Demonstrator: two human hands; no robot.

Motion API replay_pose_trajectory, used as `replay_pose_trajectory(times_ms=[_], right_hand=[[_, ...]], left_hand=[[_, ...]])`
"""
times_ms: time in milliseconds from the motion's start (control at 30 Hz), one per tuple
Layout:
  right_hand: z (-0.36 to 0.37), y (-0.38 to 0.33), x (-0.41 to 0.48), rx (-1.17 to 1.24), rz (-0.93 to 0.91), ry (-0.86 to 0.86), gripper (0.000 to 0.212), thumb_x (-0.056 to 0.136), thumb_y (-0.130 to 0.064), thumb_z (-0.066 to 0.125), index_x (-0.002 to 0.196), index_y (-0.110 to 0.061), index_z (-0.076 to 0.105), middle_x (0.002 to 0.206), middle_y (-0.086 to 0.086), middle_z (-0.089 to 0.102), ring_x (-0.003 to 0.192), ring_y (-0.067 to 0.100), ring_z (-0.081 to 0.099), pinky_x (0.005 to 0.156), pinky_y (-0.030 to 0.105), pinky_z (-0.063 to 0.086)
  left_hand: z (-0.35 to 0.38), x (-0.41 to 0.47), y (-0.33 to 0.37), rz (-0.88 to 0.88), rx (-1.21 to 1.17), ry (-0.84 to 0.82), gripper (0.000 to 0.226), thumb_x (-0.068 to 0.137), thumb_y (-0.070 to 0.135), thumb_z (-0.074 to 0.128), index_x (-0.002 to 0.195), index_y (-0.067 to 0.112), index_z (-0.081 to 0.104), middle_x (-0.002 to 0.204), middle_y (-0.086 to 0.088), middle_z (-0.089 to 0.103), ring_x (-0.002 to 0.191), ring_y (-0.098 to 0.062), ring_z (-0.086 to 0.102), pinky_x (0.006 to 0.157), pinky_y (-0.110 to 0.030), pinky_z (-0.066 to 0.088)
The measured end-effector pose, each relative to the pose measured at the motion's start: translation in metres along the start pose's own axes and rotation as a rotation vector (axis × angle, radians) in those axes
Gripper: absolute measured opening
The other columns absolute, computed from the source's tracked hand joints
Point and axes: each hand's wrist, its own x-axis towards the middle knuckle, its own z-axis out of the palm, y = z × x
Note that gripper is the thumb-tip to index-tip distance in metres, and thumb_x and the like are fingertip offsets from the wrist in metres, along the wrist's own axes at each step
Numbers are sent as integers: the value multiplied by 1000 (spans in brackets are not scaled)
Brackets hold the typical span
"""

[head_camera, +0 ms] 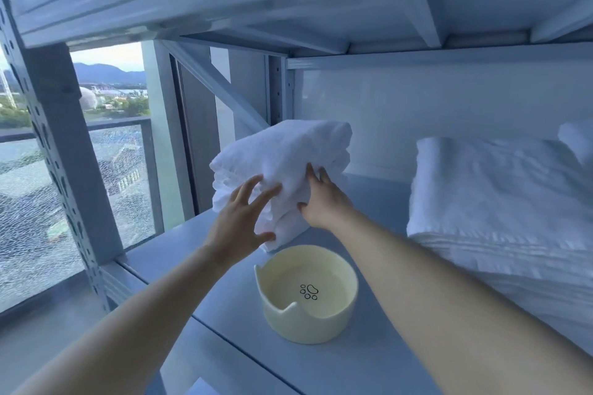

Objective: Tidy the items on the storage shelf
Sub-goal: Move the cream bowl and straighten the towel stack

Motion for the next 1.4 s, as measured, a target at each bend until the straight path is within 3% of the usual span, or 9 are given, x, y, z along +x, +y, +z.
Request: replay_pose_trajectory(times_ms=[233, 367, 500, 667, 833, 967, 1233, 1400], right_hand=[[-5, -6, 4, 48, 43, 30, 79, 93, -32, 50, 148, -31, -7, 157, 3, 3, 132, 33, 35, 103, 50, 39], [-5, -14, -7, 29, 35, 57, 75, 94, -30, 46, 149, -26, -5, 157, 5, 2, 133, 32, 32, 103, 43, 37], [-10, -25, -23, 1, 2, 54, 73, 95, -28, 45, 149, -28, -5, 157, 5, -2, 136, 31, 27, 101, 42, 37], [-19, -41, -47, -43, -30, 61, 68, 96, -32, 44, 149, -29, 1, 158, 2, -7, 143, 28, 15, 99, 44, 38], [-31, -45, -70, -108, -116, 126, 61, 97, -36, 42, 147, -20, 12, 156, 5, 2, 139, 28, 18, 96, 42, 39], [-44, -43, -95, -148, -186, 172, 60, 96, -38, 42, 146, -16, 16, 155, 1, 11, 136, 26, 23, 94, 42, 40], [-94, 1, -190, -86, -325, 306, 53, 95, -36, 44, 141, -14, 30, 148, -1, 29, 135, 18, 26, 98, 40, 42], [-124, 65, -274, -71, -241, 381, 50, 95, -36, 44, 141, -19, 33, 150, -5, 27, 138, 11, 21, 101, 34, 37]], left_hand=[[3, 10, 3, -6, -29, -12, 89, 62, 37, 83, 138, 43, 35, 143, 3, 33, 131, -24, 34, 85, -38, 47], [-6, 3, 1, 11, 25, -44, 94, 68, 42, 78, 143, 46, 22, 149, 7, 25, 130, -24, 35, 77, -36, 52], [-18, -7, 3, -25, 15, -73, 91, 76, 46, 70, 145, 46, 10, 151, 10, 21, 134, -21, 32, 82, -38, 54], [-39, -17, 12, -63, -23, -4, 74, 83, 44, 63, 145, 40, 21, 150, 6, 28, 132, -22, 36, 89, -36, 47], [-69, -32, 26, -117, 11, 48, 61, 86, 52, 54, 141, 37, 31, 148, 6, 33, 131, -22, 39, 89, -40, 48], [-93, -47, 41, -134, 29, 47, 57, 87, 54, 49, 139, 35, 35, 146, 7, 36, 119, -22, 49, 80, -40, 54], [-115, -64, 129, -13, -70, 110, 46, 91, 45, 46, 133, 26, 46, 141, 3, 43, 126, -25, 44, 89, -40, 46], [-105, -85, 226, 153, -160, 80, 44, 92, 44, 46, 131, 23, 49, 139, 1, 44, 124, -24, 45, 88, -39, 47]])
